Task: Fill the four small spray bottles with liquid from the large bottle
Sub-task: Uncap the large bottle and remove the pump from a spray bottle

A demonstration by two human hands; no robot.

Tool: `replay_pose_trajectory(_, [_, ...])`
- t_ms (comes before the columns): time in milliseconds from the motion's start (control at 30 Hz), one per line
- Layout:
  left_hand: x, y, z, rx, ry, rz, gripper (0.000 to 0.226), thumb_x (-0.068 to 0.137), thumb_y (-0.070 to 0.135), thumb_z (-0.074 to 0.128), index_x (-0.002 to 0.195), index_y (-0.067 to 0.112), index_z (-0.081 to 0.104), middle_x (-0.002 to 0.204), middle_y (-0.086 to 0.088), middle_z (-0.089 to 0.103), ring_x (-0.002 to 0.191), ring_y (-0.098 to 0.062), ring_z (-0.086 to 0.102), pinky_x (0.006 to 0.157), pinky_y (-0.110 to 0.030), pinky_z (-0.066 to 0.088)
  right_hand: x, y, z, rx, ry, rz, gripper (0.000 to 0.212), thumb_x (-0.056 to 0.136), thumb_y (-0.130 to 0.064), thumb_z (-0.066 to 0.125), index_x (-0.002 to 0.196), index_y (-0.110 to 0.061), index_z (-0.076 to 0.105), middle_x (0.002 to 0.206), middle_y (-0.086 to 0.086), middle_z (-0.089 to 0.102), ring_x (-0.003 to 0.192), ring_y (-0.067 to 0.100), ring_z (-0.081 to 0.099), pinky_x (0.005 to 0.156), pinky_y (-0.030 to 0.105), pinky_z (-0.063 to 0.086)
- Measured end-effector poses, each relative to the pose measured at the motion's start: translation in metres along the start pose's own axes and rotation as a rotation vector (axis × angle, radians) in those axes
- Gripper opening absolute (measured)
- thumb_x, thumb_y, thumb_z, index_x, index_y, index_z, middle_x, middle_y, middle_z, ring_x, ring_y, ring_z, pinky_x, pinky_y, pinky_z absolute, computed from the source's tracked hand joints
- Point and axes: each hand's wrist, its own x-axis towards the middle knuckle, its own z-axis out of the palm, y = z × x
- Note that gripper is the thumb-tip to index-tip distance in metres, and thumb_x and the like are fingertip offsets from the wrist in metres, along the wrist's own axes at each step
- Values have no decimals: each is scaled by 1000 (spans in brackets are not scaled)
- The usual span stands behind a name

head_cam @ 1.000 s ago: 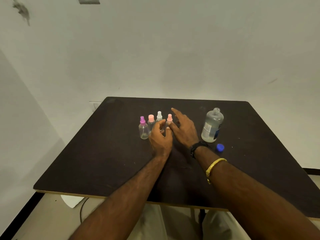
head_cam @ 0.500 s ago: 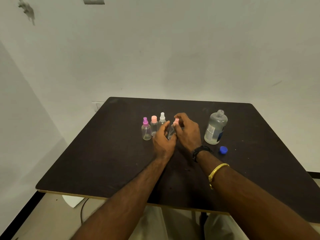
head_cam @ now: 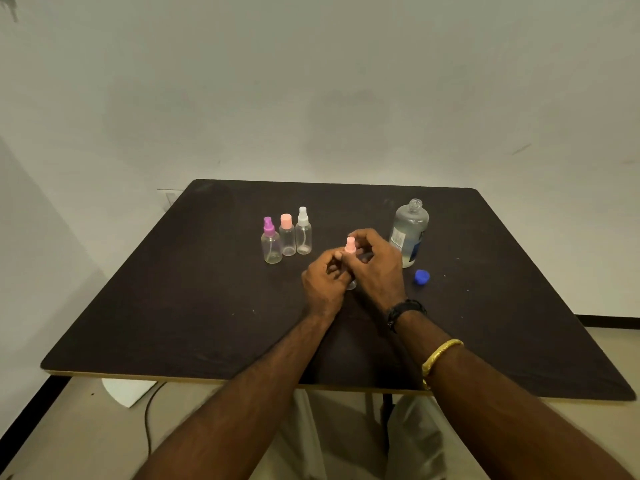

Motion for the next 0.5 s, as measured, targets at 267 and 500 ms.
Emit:
replay_pose_trajectory(267, [1,-2,-2,-57,-56,-18,34,84,-1,77,117,7,72,100,-3,78,94,-10,76,84,-23,60,3,0,-2,138,23,137,27,81,-19,84,105,-19,72,92,-8,72,88,3,69,81,24,60])
replay_pose_trajectory(500, [0,-7,-1,-30,-67,-22,36,85,3,79,120,7,69,103,-4,77,96,-10,75,88,-30,62,-1,5,-5,184,-52,83,26,93,-20,68,119,-20,71,110,-7,71,103,5,66,92,35,58])
